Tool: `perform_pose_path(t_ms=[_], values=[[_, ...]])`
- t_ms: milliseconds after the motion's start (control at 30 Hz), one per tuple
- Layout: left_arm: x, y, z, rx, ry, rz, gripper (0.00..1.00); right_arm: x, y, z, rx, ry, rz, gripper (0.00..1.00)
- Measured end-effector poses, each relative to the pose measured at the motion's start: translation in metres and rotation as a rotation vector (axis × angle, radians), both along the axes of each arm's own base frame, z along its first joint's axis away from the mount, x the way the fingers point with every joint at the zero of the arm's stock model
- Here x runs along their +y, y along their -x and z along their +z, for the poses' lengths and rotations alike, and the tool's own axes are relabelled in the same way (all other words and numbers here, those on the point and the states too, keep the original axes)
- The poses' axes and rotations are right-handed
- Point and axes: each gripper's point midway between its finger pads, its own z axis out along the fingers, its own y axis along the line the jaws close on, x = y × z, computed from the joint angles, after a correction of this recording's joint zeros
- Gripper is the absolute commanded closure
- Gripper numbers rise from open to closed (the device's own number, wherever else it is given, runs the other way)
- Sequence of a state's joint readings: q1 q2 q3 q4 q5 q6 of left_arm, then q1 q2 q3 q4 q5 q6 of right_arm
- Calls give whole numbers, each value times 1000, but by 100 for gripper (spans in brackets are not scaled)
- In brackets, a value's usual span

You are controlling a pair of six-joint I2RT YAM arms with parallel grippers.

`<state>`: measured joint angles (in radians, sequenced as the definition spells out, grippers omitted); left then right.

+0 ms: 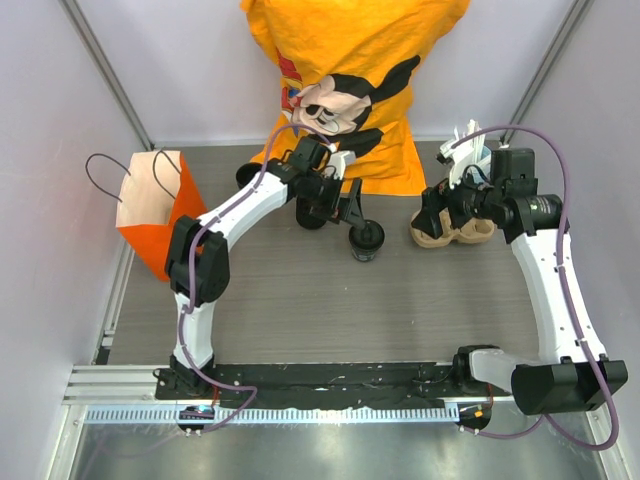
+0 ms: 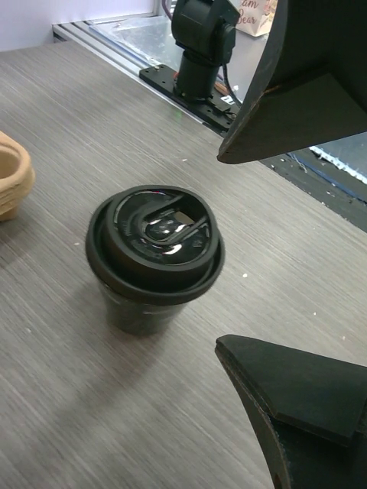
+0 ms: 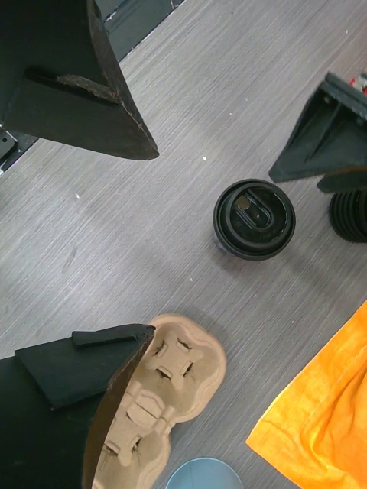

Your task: Pack the takeout coffee

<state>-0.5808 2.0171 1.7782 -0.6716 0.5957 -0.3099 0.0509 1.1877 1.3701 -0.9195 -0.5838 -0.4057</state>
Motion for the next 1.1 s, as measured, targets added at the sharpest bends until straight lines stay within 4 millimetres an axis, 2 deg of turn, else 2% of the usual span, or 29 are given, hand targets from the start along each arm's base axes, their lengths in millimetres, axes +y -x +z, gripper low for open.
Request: perform_pose_path(t_ms=[100,400,733,1100], values=[[-6,-5,-2,-1,7,-4,0,1,4,0,1,-8,2,7],[-16,-8,-29,41,-16,-18,0,1,6,-5,21,-24,-4,7],[-20,-6,-31,42,-16,-27,0,1,11,-3,14,-34,0,7],[-22,-6,-44,60,-27,-31,12,2,11,-3,13,-41,5,7]])
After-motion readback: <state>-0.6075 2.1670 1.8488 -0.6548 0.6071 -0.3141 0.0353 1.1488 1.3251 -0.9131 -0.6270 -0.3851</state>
